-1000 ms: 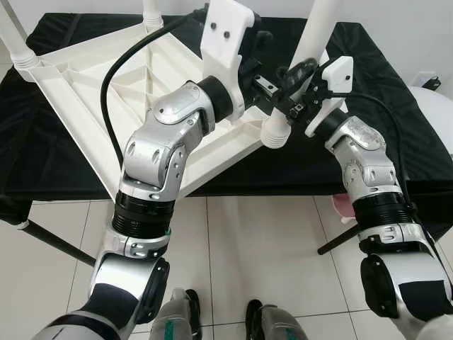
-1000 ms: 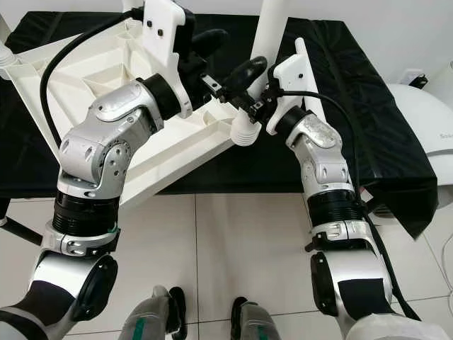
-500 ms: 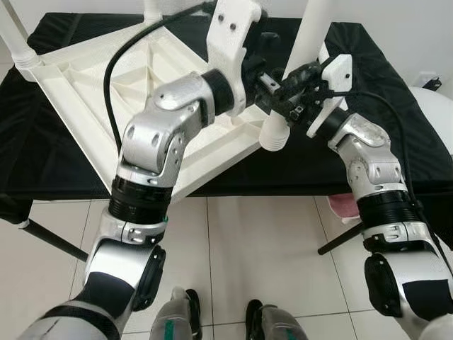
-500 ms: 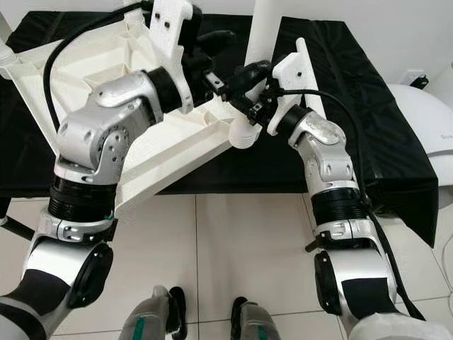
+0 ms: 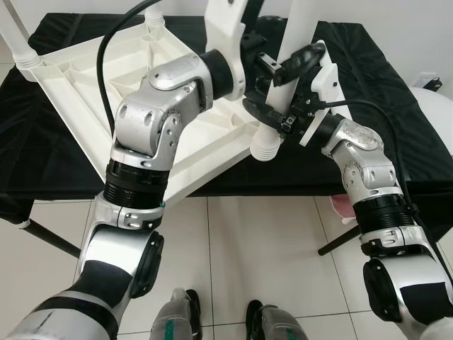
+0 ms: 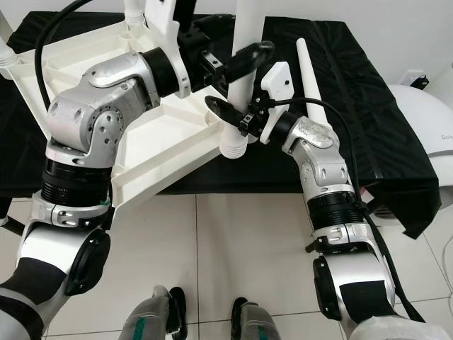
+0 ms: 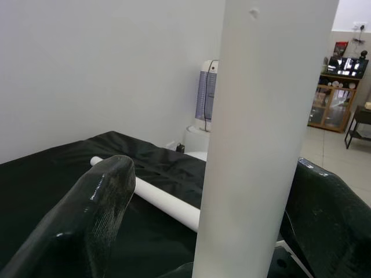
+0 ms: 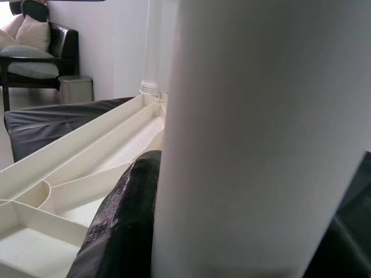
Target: Building children table
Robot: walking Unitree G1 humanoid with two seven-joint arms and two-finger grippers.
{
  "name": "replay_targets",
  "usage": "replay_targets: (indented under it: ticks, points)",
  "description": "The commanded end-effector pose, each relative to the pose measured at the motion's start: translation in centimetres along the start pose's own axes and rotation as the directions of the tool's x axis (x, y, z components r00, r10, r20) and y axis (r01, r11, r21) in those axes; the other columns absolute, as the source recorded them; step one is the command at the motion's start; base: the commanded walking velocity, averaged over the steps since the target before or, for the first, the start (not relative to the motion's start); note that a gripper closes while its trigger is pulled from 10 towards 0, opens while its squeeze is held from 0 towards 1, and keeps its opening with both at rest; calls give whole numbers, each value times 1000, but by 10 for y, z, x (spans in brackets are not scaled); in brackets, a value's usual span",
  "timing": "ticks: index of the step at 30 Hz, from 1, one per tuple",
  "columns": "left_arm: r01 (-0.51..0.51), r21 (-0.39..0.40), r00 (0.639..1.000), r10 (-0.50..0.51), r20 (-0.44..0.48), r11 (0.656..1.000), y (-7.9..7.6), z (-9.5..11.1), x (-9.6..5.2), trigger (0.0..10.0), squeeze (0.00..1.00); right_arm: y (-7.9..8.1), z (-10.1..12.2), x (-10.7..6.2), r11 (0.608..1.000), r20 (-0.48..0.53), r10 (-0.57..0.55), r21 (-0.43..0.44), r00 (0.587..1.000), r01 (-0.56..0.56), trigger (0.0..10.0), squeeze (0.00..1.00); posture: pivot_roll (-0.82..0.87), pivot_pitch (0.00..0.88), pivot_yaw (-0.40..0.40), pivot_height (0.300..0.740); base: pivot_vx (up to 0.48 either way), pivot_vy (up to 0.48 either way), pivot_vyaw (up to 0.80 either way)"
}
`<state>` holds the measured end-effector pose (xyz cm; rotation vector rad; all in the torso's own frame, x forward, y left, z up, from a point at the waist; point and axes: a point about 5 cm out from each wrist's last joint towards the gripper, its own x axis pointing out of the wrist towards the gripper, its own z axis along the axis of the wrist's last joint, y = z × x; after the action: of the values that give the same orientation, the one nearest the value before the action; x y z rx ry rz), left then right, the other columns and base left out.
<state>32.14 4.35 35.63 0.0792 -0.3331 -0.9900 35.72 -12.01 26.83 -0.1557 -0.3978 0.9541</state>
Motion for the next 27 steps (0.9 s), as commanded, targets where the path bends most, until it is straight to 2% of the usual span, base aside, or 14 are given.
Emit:
replay_targets:
  ticks: [1,12,19,20,21,22,27]
  points:
    - [65,14,998,-65,11,998,-5,7,3,10000,0,1,0,-3,1000,-5,13,-13,1000,-13,10000,0,-36,115,-25,740,0,0,0]
    - [37,-5,997,-37,-62,999,-1,3,7,10000,0,4,0,-2,998,-7,34,-44,999,-34,10000,0,-42,109,-21,740,0,0,0]
    - [66,-31,992,-69,-108,997,-8,-1,10,10000,0,4,0,-2,998,-5,23,-56,1000,-24,10000,0,-42,113,-19,740,0,0,0]
    - [66,-36,992,-70,-109,997,-8,-1,10,2000,0,4,0,-2,998,-5,22,-57,1000,-22,10000,0,-43,117,-17,740,0,0,0]
    - [65,-39,992,-69,-108,997,-8,-1,10,2000,0,4,0,-3,998,-5,22,-58,1000,-22,10000,0,-43,117,-17,740,0,0,0]
    - [63,-44,992,-67,-105,997,-8,-1,10,0,0,4,0,-3,998,-5,21,-59,1000,-21,10000,0,-43,119,-18,740,0,0,0]
    - [66,-48,992,-71,-102,997,-9,-1,11,0,0,3,1,-4,998,-3,16,-66,1000,-16,10000,0,-45,121,-18,740,0,0,0]
